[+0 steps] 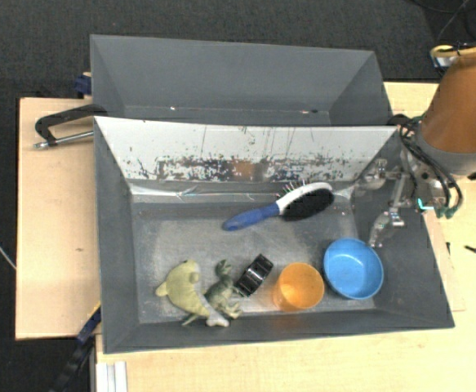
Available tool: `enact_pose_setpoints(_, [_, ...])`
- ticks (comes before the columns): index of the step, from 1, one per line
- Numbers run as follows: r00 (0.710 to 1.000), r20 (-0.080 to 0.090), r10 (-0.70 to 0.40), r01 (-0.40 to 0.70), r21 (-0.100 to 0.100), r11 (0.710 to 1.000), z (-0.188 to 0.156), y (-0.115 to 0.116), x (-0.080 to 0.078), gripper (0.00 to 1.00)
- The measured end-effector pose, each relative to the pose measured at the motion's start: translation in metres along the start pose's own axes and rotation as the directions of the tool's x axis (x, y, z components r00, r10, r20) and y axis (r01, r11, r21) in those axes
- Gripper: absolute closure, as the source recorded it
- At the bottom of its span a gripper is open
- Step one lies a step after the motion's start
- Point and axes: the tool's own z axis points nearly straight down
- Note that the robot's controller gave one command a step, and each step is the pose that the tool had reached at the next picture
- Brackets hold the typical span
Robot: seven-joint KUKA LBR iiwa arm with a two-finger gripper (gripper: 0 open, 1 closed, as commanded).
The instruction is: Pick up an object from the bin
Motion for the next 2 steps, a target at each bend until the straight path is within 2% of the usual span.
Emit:
enact_pose_setpoints(1, [0.999,0.014,-0.051,0.051,0.002,0.999,0.109,-0.011,0.059,0.0])
enact_pose_setpoints(2, [0.953,0.011,-0.302,0.302,0.005,0.953,0.079,0.012,0.065,0.0])
